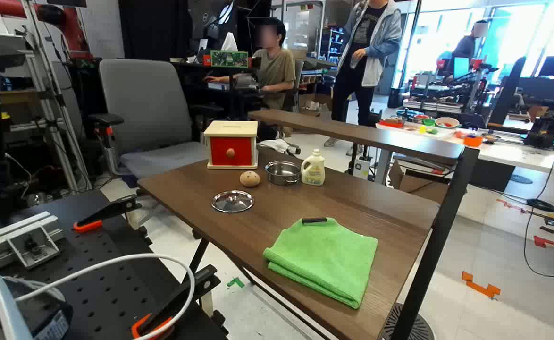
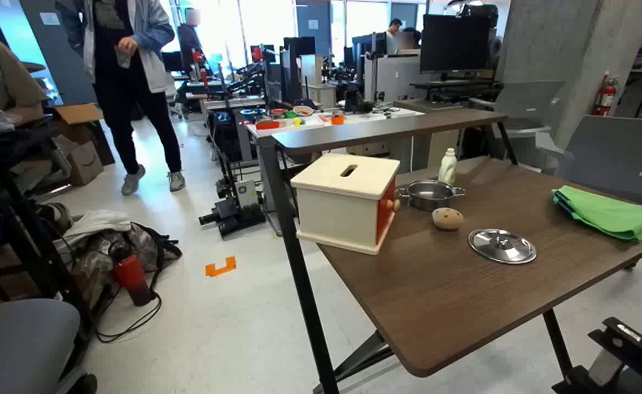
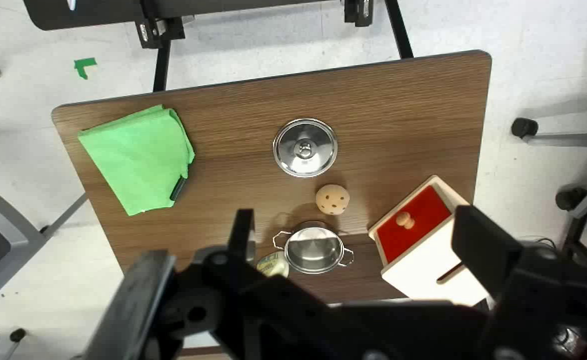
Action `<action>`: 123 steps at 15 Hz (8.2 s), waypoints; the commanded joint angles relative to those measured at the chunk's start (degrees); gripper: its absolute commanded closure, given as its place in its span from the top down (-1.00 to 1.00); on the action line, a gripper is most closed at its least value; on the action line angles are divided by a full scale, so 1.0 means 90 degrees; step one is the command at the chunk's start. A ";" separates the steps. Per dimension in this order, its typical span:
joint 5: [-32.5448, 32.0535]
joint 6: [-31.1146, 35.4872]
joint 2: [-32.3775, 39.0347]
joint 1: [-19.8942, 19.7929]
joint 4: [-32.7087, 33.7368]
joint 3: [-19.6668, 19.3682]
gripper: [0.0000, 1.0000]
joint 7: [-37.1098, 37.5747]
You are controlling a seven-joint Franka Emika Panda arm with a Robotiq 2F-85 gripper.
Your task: Pick up the lid from the table and put it on the pot
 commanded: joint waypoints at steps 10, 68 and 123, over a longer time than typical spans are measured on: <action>0.0256 -0.0380 0.1236 0.0164 0.0782 -0.0293 1.00 -0.0294; -0.0796 0.3284 0.7630 0.1556 0.2781 -0.1819 1.00 0.3347; 0.0128 0.0470 0.8627 0.0727 0.6283 -0.1600 -0.89 0.2572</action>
